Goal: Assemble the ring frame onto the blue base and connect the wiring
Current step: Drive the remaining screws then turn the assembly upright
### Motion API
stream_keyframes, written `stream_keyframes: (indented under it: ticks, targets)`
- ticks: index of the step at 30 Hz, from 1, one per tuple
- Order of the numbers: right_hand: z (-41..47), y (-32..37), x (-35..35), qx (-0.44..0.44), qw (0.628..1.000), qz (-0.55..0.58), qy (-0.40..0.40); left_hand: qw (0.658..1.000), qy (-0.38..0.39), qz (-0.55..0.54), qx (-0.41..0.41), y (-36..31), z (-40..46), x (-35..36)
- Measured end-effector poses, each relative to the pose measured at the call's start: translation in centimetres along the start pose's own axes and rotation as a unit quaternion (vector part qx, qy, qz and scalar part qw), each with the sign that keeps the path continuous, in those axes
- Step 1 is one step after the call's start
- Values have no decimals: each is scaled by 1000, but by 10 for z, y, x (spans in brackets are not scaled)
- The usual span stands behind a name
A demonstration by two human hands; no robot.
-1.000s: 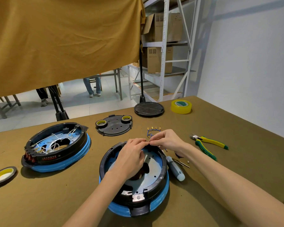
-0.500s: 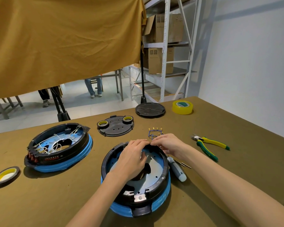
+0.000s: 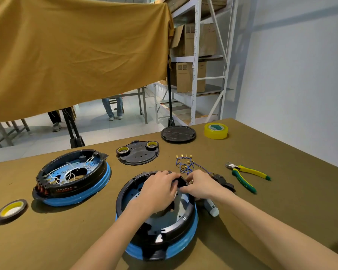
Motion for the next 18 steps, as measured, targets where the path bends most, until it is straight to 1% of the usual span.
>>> stream_keyframes:
  ticks: [1, 3, 4, 5, 7, 9, 10, 12, 14, 16, 18]
  targets:
    - [-3, -1, -2, 29, 997, 55, 42, 1000, 5, -21, -12, 0, -3, -5]
    - [-8, -2, -6, 94, 972, 173, 129, 998, 4, -54, -36, -2, -10, -12]
    - [-10, -3, -6, 116, 961, 196, 155, 996, 9, -73, -45, -4, -14, -14]
    - [-10, -4, -4, 125, 958, 197, 167, 994, 19, -89, -53, -7, -18, -14]
    - [-9, -3, 3, 122, 965, 169, 158, 992, 53, -93, -68, -17, -23, -10]
    - [-6, -3, 10, 119, 972, 158, 130, 991, 93, -67, -70, -31, -29, 0]
    - [-4, -5, 12, 125, 971, 164, 119, 991, 93, -56, -72, -36, -31, 4]
    - [-2, -10, 13, 138, 966, 189, 105, 994, 55, -53, -85, -38, -35, 8]
    - [-2, -15, 12, 139, 964, 211, 89, 993, 26, -76, -81, -35, -38, 7]
    - [-4, -17, 12, 134, 960, 232, 78, 992, 25, -110, -57, -32, -41, 2]
    - [-6, -16, 12, 143, 946, 278, 84, 990, 29, -136, -30, -29, -44, -8]
Point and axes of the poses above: each hand's wrist, its own z-axis towards the middle knuckle, its own x-axis out of the palm, y = z × x, the point moved 3 cm from there along z, towards the middle knuckle, and after that the axes turned 9 degrees about z, right-handed, at the moved point
